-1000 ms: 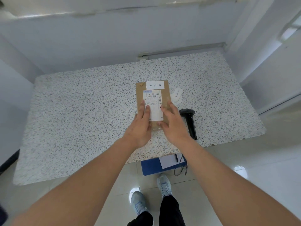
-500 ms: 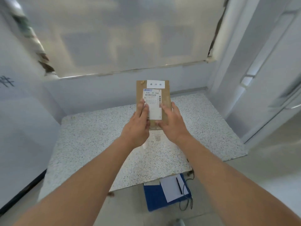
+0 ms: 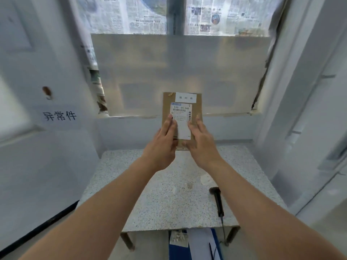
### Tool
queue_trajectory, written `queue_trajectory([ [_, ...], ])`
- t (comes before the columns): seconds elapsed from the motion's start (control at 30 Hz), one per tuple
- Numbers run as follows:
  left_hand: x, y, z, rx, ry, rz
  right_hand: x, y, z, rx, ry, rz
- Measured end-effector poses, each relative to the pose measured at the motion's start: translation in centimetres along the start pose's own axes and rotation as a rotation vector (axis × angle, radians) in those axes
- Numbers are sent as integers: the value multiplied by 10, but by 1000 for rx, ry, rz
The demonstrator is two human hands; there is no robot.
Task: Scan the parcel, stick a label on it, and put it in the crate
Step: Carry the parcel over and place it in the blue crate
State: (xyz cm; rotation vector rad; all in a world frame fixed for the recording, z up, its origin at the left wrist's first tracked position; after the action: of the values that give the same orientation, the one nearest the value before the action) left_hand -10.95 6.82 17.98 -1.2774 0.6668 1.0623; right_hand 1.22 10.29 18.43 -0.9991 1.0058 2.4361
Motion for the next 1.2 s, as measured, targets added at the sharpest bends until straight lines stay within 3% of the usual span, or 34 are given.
queue_trajectory([
  [0.27,-65,-17,-77,-82,-153,30,-34,82,-28,-201,9,3],
  [0.6,-153,14,-195,-227,-330,107,-24,210,-62,-430,56,49],
  [0.9,-228,106,-309,-364,-385,187,45,351,-93,-553,115,126],
  [1.2,-310,240,-444,-466,-394,244,151,521,-137,-606,186,209],
])
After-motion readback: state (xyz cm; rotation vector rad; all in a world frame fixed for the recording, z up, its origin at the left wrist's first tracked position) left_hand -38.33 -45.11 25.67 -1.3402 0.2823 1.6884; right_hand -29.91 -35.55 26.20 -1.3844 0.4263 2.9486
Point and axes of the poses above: each hand's wrist, its own z-axis towards the middle knuckle, its own x-axis out of the palm, y = z × x, the point moved 10 cm from there along z, towards the middle knuckle, and after that the axes turned 14 degrees about -x, right-handed, at the moved point
